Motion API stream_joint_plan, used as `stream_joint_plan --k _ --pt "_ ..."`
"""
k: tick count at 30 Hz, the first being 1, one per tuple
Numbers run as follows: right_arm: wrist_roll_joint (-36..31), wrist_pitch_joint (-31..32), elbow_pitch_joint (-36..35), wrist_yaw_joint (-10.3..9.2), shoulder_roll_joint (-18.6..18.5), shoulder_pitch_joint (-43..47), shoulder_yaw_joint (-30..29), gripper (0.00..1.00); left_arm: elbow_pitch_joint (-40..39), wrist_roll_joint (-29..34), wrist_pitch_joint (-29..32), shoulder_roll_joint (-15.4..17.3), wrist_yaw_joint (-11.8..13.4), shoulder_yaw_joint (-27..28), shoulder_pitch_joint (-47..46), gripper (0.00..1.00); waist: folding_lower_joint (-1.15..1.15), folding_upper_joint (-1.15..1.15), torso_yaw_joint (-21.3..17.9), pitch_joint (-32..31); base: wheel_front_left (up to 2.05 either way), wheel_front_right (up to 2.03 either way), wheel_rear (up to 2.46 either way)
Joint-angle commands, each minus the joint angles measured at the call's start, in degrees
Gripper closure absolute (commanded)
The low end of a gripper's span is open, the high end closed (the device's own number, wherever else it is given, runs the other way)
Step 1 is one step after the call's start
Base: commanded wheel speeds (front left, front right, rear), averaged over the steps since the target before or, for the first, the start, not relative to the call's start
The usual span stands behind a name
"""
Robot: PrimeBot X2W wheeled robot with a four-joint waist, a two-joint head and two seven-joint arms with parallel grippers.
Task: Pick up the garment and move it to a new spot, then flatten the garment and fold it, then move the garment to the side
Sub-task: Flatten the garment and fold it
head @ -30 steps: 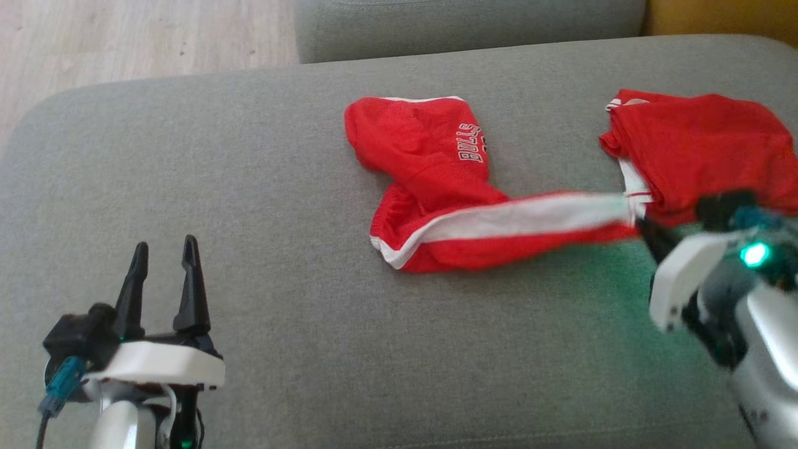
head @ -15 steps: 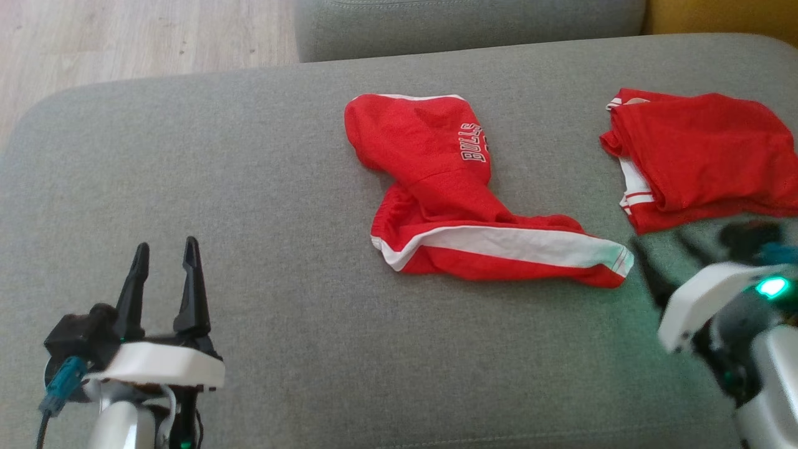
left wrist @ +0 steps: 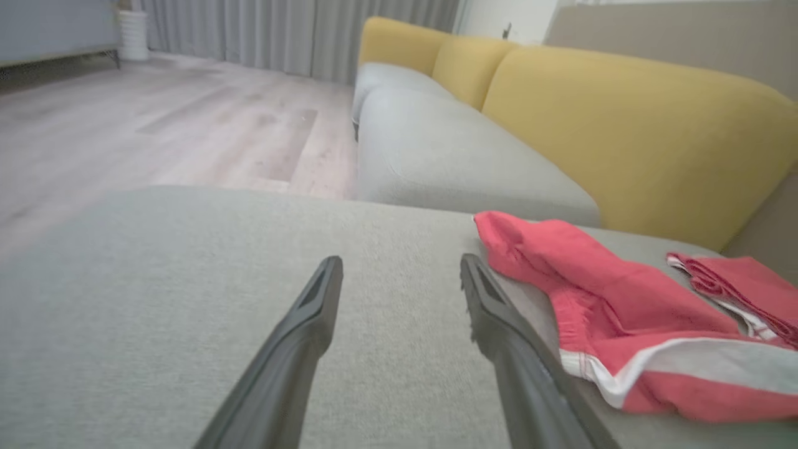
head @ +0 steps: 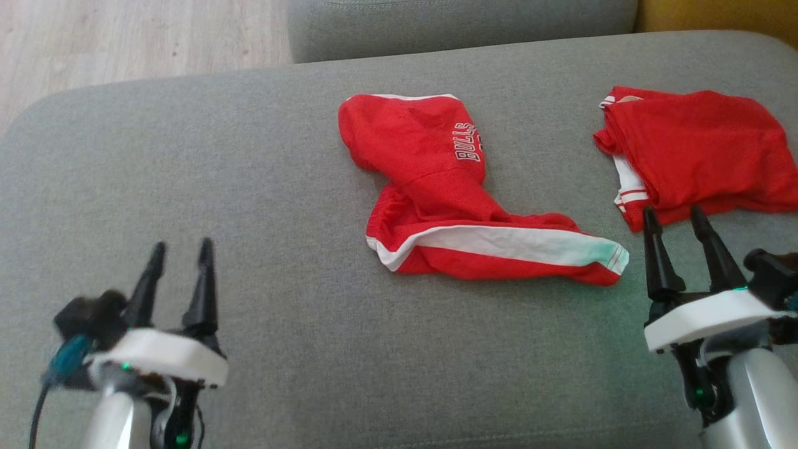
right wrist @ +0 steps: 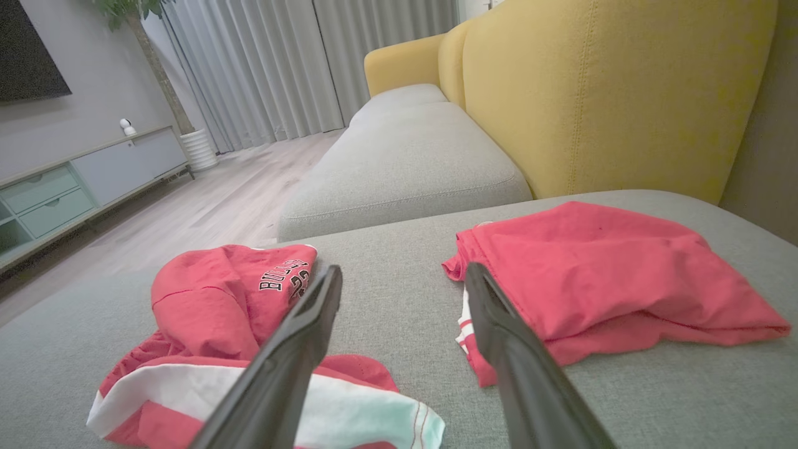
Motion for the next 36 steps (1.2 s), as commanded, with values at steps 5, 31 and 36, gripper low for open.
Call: stream_joint_plan --k 5,31,36 --pt "-0.41 -1.97 -0.77 -0.04 -0.39 -3.70 1.80 0.00 0.24 -8.08 17.82 5.98 -1.15 -6.14 -11.00 0.00 0.00 0.00 -1.30 1.11 0.00 0.00 0.00" --pt "0.83 -6.45 5.13 -0.04 2.13 -10.53 7.26 0.00 14.61 -48.82 40.25 26.63 -1.23 -37.94 -35.76 0.00 0.00 0.00 -15.61 9.32 0.00 0.00 0.00" --pt "0.79 -6.73 5.87 -0.04 2.05 -10.66 7.16 0.00 15.87 -51.46 38.62 27.48 -1.23 -40.85 -37.16 0.94 0.00 0.00 -15.29 9.03 0.00 0.00 0.00"
